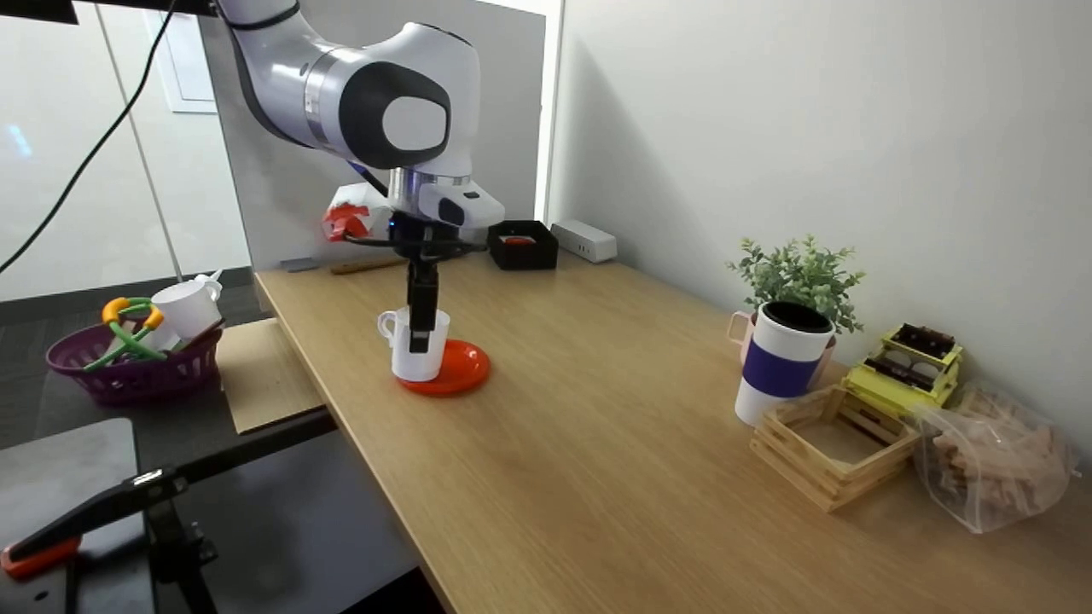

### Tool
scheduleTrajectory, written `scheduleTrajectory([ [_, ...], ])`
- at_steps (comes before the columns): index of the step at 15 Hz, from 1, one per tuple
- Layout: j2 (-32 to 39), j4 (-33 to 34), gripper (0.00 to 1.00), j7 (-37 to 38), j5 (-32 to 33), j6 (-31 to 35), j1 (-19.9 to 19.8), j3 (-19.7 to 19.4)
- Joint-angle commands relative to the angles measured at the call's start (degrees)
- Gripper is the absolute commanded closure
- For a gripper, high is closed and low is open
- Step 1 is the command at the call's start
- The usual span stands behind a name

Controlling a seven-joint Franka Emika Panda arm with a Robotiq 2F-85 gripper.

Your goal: Take the cup from the plate and put it on the table

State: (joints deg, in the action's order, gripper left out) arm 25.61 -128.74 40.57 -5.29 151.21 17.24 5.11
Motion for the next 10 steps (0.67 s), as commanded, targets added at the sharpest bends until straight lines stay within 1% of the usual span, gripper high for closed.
scheduleTrajectory([
  [1,0.90,0.73,0.00,-1.74,-2.05,-0.43,-0.95,0.36],
  [2,1.03,0.72,0.22,-1.79,-2.19,-0.38,-0.99,0.33],
  [4,1.00,0.63,0.33,-1.75,-2.36,-0.43,-1.01,0.27],
  [5,1.02,0.61,0.42,-1.77,-2.38,-0.37,-1.03,0.24],
  [10,1.04,0.52,0.77,-1.57,-2.28,-0.36,-0.87,0.16],
])
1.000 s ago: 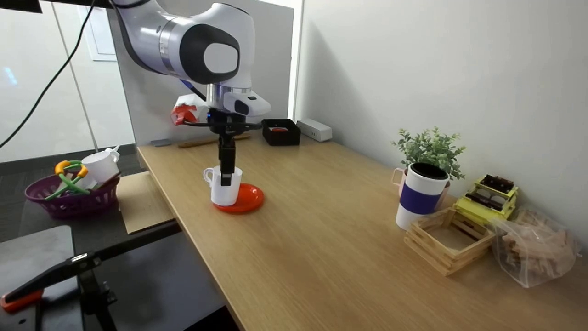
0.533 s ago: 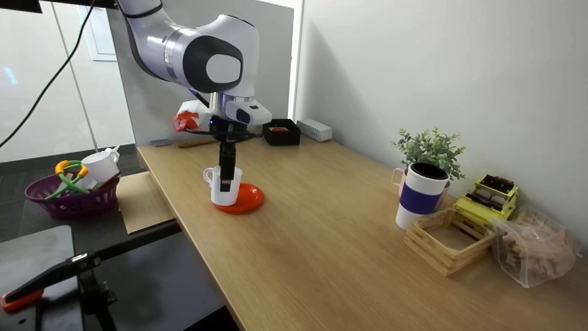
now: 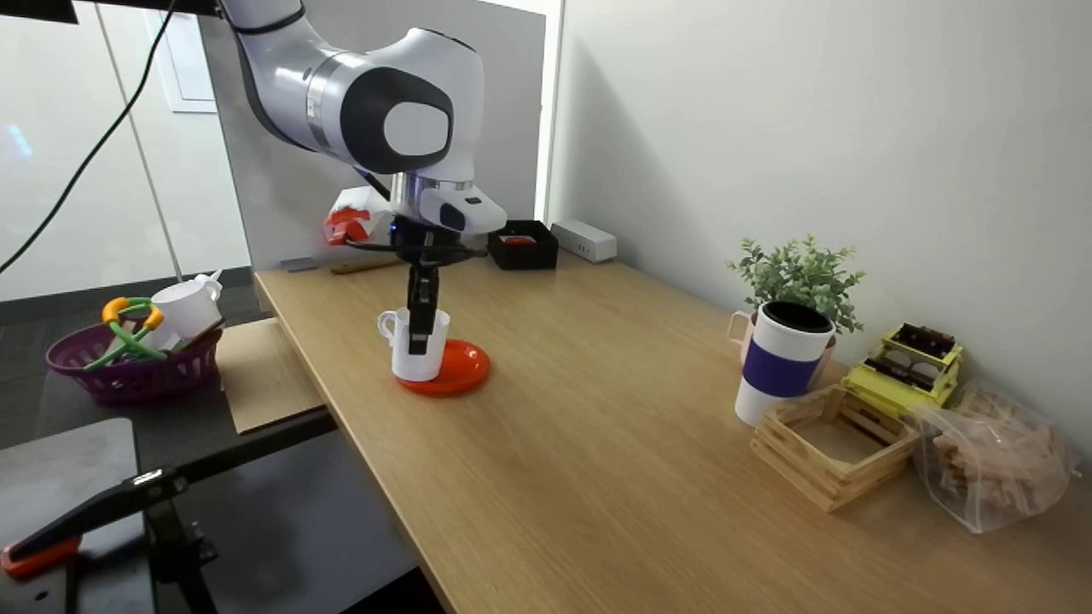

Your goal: Take the cup from the plate and put it on the table

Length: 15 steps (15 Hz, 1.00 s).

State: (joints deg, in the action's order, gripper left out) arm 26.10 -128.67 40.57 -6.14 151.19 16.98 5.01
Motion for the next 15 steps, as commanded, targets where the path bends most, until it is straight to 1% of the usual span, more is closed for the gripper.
scheduleTrajectory([
  [1,0.47,0.49,0.84,-1.50,-1.35,-0.44,-0.55,0.21],
  [3,0.43,0.51,0.98,-1.37,-1.23,-0.51,-0.44,0.14],
  [4,0.43,0.51,1.00,-1.30,-1.13,-0.50,-0.36,0.09],
  [10,-1.02,-1.00,0.99,0.21,-0.05,0.41,1.00,-0.49],
  [15,-3.18,-2.85,0.99,4.51,2.34,1.16,4.04,-1.80],
])
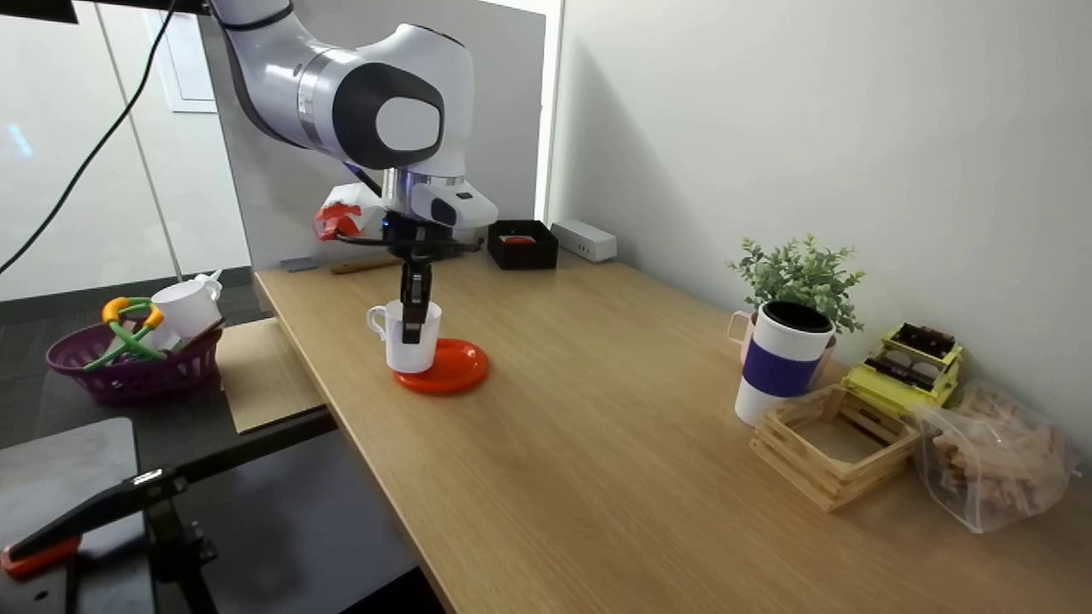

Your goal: Take the cup from the plate and put it on the table

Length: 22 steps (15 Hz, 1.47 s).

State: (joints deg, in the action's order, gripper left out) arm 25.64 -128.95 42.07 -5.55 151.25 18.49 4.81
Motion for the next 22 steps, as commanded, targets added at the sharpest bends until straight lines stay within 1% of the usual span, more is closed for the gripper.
scheduleTrajectory([
  [1,-3.19,-2.92,0.99,4.29,2.54,1.19,3.23,-1.91],
  [4,-5.62,-4.49,0.99,9.89,6.05,1.20,5.58,-3.14],
  [8,-9.39,-6.47,0.99,19.71,13.58,0.51,8.22,-4.56],
  [12,-12.62,-7.64,0.99,28.56,21.05,-1.18,8.69,-3.82],
  [15,-14.79,-8.50,0.99,33.45,25.36,-2.25,8.11,-2.79],
  [18,-16.57,-9.27,0.99,35.93,27.65,-2.97,6.45,-2.14],
  [20,-17.47,-10.18,0.99,35.47,28.16,-2.37,4.73,-2.15],
  [22,-17.98,-11.67,0.99,31.62,26.74,0.33,2.05,-1.94],
])
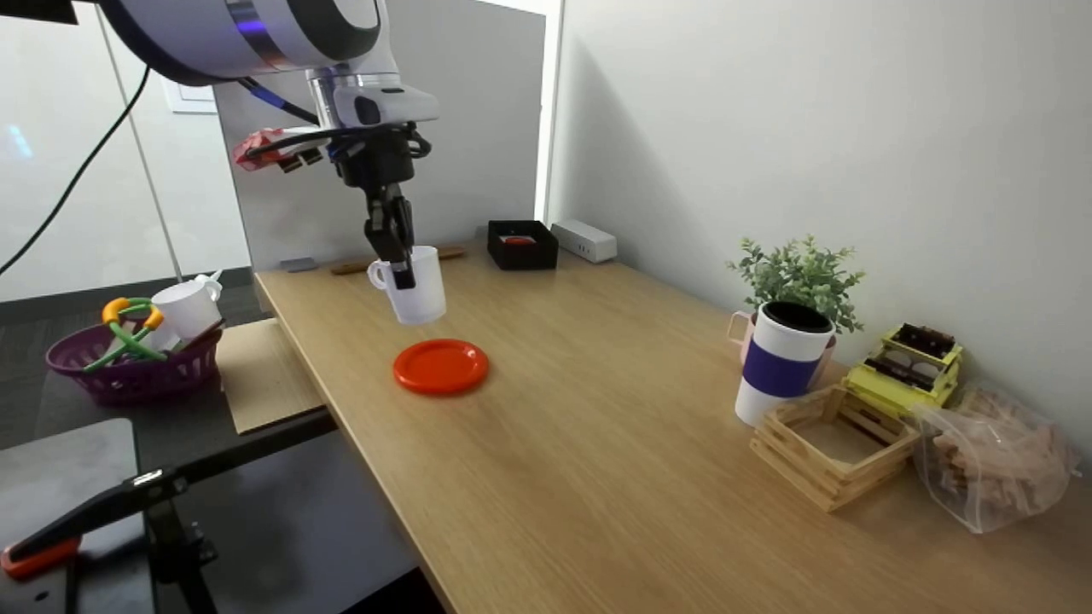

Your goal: Take the cup from the plate and put it on the table

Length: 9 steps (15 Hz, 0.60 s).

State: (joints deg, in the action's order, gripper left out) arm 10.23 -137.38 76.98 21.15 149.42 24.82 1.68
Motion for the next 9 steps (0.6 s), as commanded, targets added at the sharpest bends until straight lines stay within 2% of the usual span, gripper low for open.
scheduleTrajectory([
  [1,-2.71,-3.85,0.99,-5.08,-0.29,3.55,-5.58,1.07],
  [5,-1.45,-5.88,0.99,-14.92,-1.76,11.00,-11.10,0.11],
  [7,0.30,-6.55,0.99,-22.33,-5.79,15.77,-13.99,0.52],
  [9,2.82,-6.68,0.99,-31.75,-13.73,19.60,-17.42,2.71],
])
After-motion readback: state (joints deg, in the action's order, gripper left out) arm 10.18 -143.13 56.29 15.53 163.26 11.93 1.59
